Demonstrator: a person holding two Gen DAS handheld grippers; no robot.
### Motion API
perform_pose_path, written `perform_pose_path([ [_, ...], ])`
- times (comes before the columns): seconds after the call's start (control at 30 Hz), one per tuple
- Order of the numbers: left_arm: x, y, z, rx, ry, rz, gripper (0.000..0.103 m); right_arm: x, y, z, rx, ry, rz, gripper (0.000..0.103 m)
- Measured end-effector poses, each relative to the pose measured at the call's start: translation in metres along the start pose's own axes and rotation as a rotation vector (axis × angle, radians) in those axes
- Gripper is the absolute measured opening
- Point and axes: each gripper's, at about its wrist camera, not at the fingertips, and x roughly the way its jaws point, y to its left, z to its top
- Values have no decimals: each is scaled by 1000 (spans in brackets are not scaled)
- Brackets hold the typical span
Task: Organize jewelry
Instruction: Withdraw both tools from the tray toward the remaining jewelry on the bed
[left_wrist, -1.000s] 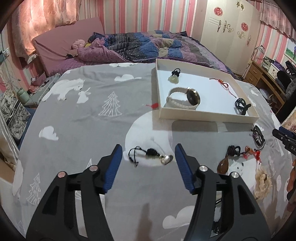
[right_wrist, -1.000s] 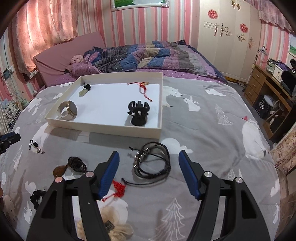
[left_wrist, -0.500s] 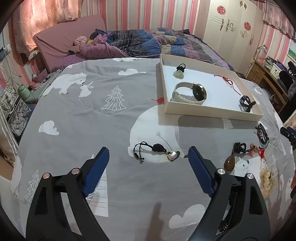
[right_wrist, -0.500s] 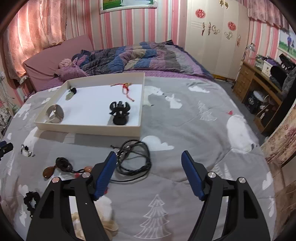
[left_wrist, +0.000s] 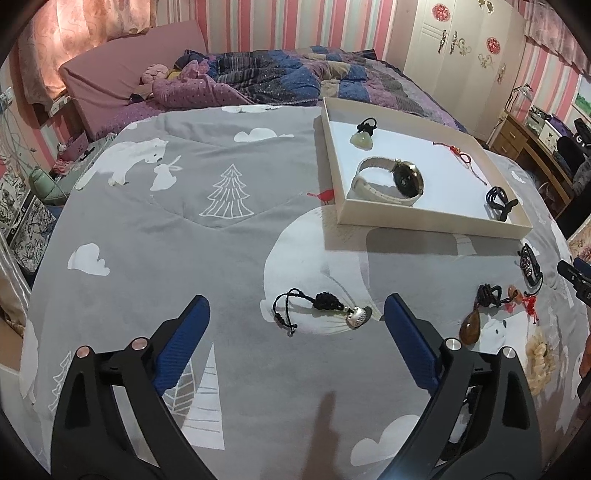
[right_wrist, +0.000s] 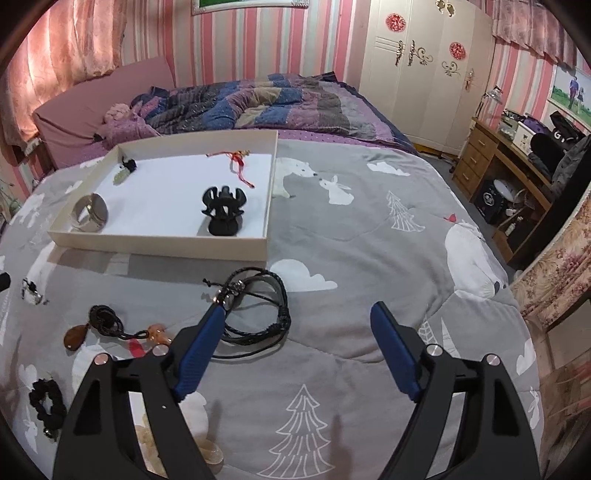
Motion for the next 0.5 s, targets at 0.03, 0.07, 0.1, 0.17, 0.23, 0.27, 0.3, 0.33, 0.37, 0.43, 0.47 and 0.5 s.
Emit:
perform_pose_path([
  [0.03, 2, 1, 0, -1, 4, -1, 94, 1, 1, -2, 7, 6, 19, 82],
  [0.07, 3, 2, -1, -2, 7, -2, 94, 1, 3, -4, 9, 11, 35, 82],
  [0.1, 5, 2, -1, -1, 11, -3, 94, 2, 5, -6, 5, 15, 40, 82],
  [0.17, 8, 3, -1, -2, 21, -5, 94, 3, 11, -10, -12, 24, 35, 82],
  [0.23, 12, 4, -2, -5, 30, -16, 94, 6, 18, -15, -30, 36, 32, 82],
  [0.27, 13, 4, -3, -7, 33, -20, 94, 7, 20, -17, -35, 42, 30, 82],
  [0.3, 14, 3, -4, -6, 35, -22, 94, 8, 23, -19, -40, 48, 29, 81],
  [0.33, 14, 3, -5, -4, 36, -21, 94, 10, 25, -21, -46, 55, 31, 81],
  [0.37, 15, 2, -5, -2, 38, -19, 94, 11, 27, -22, -50, 58, 30, 81],
  [0.43, 17, 2, -6, -3, 42, -22, 94, 14, 29, -24, -60, 64, 15, 81],
  [0.47, 18, 2, -5, -5, 46, -23, 94, 16, 28, -24, -62, 65, 8, 81],
  [0.5, 19, 3, -5, -13, 51, -26, 94, 17, 27, -23, -61, 66, 1, 81],
])
